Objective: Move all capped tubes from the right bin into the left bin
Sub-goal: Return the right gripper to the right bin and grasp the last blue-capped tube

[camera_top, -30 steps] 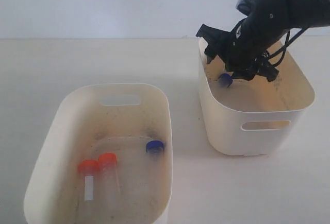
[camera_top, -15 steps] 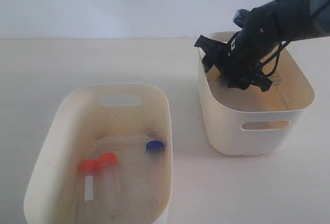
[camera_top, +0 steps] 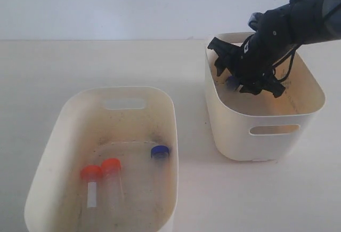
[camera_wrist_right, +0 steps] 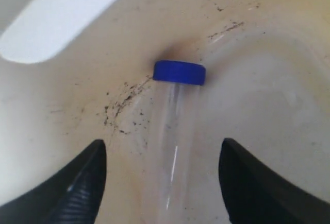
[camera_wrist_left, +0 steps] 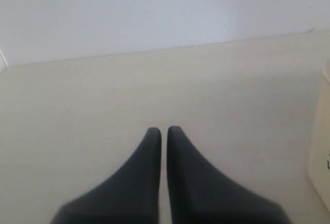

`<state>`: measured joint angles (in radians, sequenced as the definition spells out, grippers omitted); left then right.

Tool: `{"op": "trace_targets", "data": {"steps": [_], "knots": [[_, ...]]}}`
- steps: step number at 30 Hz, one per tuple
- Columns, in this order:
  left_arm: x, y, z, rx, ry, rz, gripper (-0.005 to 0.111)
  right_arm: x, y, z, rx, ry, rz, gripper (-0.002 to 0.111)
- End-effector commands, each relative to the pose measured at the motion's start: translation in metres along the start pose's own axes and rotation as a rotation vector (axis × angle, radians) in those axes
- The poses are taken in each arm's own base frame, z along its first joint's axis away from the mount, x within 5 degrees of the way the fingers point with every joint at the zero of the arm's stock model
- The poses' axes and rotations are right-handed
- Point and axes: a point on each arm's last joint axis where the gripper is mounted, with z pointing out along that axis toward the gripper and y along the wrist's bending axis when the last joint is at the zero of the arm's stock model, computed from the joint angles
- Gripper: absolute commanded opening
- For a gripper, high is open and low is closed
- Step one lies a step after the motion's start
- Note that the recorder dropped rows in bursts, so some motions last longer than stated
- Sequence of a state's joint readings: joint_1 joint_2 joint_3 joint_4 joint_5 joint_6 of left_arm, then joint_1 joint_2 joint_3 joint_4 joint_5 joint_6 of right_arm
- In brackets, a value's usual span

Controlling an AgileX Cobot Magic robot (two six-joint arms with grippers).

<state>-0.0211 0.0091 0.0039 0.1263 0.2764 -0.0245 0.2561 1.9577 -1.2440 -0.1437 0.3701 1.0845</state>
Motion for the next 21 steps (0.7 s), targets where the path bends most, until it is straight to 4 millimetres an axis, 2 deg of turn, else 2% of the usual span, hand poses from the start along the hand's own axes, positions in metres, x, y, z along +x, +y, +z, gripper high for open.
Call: {"op": "trace_targets", "data": {"steps": [1, 21], "knots": [[-0.003, 0.000, -0.001, 0.001, -0.021, -0.018, 0.004, -0.001, -0.003, 0.007, 0.011, 0.002, 0.002, 0.059], [-0.003, 0.000, -0.001, 0.001, -0.021, -0.018, 0.004, 0.008, -0.014, 0.041, 0.038, 0.014, -0.028, 0.059]]}}
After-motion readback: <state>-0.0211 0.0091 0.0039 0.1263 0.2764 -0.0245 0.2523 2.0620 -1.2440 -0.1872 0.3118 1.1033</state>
